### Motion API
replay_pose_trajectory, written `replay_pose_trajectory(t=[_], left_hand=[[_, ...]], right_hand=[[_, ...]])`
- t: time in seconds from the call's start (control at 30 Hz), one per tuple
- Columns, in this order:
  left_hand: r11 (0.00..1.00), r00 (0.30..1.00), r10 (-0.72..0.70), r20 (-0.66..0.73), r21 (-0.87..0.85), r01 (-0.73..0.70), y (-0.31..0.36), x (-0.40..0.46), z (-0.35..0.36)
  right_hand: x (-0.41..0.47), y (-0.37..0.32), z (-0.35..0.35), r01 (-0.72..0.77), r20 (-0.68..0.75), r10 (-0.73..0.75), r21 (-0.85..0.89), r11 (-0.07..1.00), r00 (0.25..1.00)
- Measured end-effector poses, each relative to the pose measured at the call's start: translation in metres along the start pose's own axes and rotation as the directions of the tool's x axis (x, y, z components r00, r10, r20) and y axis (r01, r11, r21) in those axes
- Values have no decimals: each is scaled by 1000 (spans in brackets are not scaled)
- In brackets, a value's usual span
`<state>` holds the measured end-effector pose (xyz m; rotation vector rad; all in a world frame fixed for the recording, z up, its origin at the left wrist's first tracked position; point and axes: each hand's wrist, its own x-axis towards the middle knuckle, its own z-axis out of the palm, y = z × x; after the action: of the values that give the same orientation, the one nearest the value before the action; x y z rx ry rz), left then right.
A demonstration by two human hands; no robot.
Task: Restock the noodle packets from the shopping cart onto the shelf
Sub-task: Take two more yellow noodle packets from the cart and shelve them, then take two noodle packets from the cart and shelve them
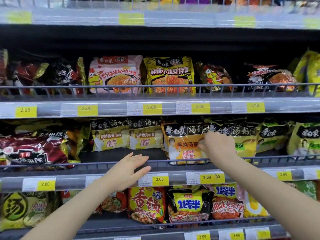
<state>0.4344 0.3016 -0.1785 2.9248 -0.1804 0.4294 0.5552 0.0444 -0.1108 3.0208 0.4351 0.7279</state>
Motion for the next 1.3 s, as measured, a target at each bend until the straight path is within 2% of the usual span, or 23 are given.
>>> replay_pose_trajectory(t=[0.1, 0.17, 0.33, 0.43, 0.6, 0.8, 0.93, 1.1, 1.3], left_hand=[[993, 996, 16, 91, 116, -26, 6, -4, -12], [990, 993, -8, 121, 140, -9, 10, -9, -22], [979, 984, -113, 140, 185, 86, 19, -40, -62], [957, 966, -197, 169, 246, 152, 15, -69, -93], [904, 917, -375, 140, 275, 328, -5, -137, -138], [780, 830, -557, 3, 345, 522, -24, -241, -169], [636, 710, -703, -44, 407, 655, -37, -310, -183], [412, 497, -860, -119, 412, 813, -54, -401, -204], [81, 219, -934, -281, 430, 899, -45, -492, -231]], right_hand=[[-8, -8, -13, 138, -29, -141, -87, 987, 990], [-12, -16, -20, 244, 15, -243, -27, 970, 970], [-29, -49, -34, 489, 172, -495, 80, 869, 851], [-38, -78, -47, 572, 196, -585, 125, 811, 787], [-50, -139, -70, 704, 114, -724, 174, 688, 680], [-84, -230, -94, 838, -24, -861, 243, 489, 509], [-115, -298, -106, 901, -99, -919, 264, 345, 381], [-147, -393, -124, 937, -150, -971, 326, 129, 186], [-196, -485, -143, 940, -263, -965, 329, -97, -7]])
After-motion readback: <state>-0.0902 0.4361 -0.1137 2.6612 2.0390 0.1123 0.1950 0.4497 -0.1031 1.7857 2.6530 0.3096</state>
